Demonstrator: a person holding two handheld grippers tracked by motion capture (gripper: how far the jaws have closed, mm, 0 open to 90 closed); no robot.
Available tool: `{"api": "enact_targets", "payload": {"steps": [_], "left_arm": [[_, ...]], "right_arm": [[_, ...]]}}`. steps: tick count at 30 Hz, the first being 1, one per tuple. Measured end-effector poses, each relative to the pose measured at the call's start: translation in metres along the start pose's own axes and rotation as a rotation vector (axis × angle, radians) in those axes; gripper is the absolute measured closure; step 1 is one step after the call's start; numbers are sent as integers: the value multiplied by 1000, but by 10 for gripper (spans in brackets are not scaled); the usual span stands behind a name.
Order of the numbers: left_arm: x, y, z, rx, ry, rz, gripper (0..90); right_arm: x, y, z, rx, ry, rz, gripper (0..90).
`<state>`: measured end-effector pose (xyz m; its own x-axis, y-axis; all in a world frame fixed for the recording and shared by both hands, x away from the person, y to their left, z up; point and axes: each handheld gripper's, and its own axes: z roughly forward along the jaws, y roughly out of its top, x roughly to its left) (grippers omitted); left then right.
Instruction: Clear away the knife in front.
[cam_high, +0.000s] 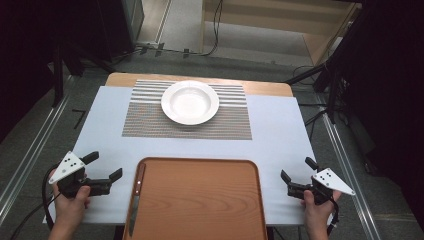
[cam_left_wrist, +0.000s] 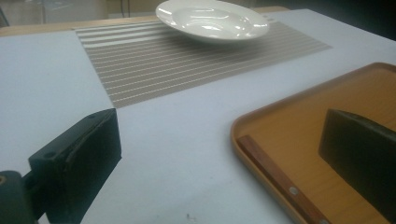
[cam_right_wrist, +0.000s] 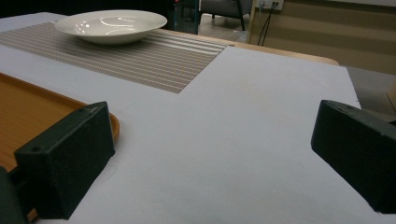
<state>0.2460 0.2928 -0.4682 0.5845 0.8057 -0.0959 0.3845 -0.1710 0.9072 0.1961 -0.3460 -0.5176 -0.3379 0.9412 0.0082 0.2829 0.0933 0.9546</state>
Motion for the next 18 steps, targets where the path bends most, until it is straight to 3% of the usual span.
{"api": "enact_targets", "payload": {"steps": [18], "left_arm": [[28, -9, -14, -28, 73, -29, 0]], "right_arm": [[0, 0, 0, 0, 0, 1, 0]]}}
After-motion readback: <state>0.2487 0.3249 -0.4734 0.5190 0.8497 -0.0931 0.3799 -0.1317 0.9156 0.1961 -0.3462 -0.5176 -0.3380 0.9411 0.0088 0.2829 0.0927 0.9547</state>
